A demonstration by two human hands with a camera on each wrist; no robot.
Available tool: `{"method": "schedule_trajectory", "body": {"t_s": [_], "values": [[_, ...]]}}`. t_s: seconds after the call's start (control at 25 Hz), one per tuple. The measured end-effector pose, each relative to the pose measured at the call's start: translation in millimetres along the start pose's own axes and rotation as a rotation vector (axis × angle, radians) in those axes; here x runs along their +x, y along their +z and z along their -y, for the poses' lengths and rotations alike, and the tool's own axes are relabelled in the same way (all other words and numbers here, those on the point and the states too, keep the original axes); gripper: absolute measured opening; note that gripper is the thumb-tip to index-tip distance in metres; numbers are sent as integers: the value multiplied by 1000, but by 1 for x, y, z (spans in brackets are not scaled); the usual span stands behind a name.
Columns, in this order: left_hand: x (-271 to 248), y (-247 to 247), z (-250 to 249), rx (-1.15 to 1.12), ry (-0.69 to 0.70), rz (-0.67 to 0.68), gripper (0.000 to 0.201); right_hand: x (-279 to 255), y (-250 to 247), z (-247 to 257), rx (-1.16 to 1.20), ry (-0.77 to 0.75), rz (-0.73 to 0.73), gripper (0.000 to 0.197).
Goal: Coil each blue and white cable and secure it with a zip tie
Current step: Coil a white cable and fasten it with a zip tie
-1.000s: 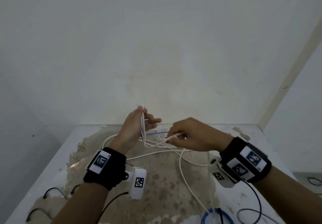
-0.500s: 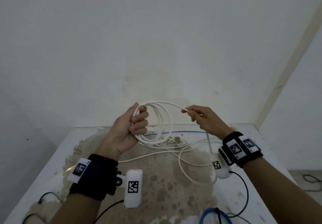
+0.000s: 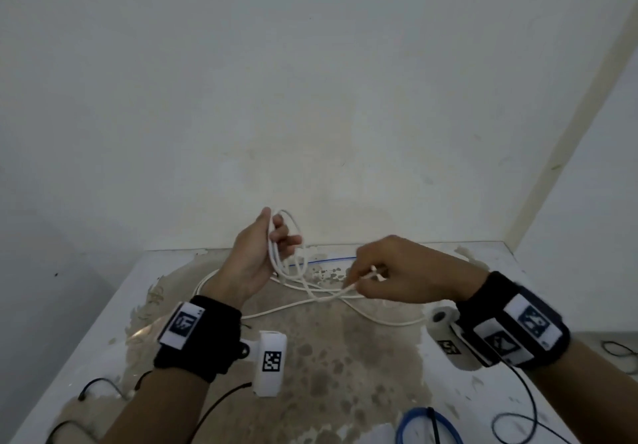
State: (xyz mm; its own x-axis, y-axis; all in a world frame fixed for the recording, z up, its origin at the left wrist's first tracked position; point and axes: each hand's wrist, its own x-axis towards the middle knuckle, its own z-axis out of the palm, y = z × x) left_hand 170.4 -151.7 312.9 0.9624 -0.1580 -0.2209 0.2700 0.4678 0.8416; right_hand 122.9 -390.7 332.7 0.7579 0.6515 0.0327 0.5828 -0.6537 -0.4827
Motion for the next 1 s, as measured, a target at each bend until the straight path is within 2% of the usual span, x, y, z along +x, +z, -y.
{"method": "schedule_trajectory", "body": {"t_s": [0.12,0.24,0.32,0.44,0.6,0.72,0.76,0.84,0.92,1.0], "values": [[-15,24,16,252,-95,125,42,9,-25,25,178,-112,-227,11],[-28,37,21,433,-163,287,40,18,-37,20,277,-73,-362,7],[-31,40,19,311,-231,390,38,22,-35,10,319,-51,-367,7],[-28,38,12,13,-286,463,35,23,-30,-5,420,6,-405,14],[-22,19,1,-174,-207,528,32,6,-19,-50,488,216,-377,26],[-12,-18,-21,-472,-166,658,33,-24,-12,-96,437,362,-404,25],[-9,-28,-30,-538,-127,630,36,-34,-10,-109,391,406,-434,25],[-5,-38,-39,-523,-8,379,40,-46,-5,-124,250,443,-433,24],[-3,-27,-31,-410,67,159,41,-43,1,-117,87,391,-289,23],[4,-8,-11,-302,58,68,40,-33,5,-85,-12,284,-90,19]]}}
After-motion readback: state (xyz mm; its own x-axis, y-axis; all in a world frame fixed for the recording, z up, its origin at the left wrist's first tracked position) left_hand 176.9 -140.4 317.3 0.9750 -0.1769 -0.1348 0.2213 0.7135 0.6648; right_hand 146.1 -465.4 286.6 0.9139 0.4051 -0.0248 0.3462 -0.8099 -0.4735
